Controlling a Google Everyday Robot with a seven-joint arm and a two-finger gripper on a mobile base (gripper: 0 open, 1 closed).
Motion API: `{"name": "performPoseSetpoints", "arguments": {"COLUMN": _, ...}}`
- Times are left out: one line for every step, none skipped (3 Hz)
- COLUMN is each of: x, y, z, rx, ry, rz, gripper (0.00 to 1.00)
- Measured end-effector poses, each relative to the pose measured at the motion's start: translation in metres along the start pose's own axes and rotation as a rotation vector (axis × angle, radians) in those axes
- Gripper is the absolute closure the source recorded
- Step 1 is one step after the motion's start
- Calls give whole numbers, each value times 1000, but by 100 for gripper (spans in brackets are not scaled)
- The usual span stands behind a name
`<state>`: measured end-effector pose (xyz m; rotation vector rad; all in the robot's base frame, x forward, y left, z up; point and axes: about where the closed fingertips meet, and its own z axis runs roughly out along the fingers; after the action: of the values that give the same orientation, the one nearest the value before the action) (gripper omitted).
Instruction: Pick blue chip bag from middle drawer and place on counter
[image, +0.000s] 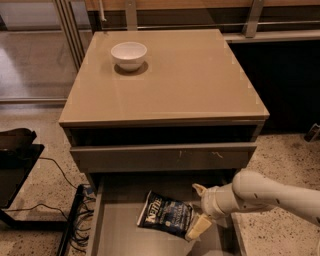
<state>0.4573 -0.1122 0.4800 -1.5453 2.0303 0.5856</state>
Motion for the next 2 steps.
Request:
{"name": "performPoseSetpoints", "arguments": {"x": 7, "y": 10, "z": 32, "rx": -32, "ry": -32, "rz": -7, "gripper": 0}}
{"name": "performPoseSetpoints", "arguments": {"x": 23, "y": 18, "z": 71, "rx": -65, "ry": -31, "rz": -8, "gripper": 0}}
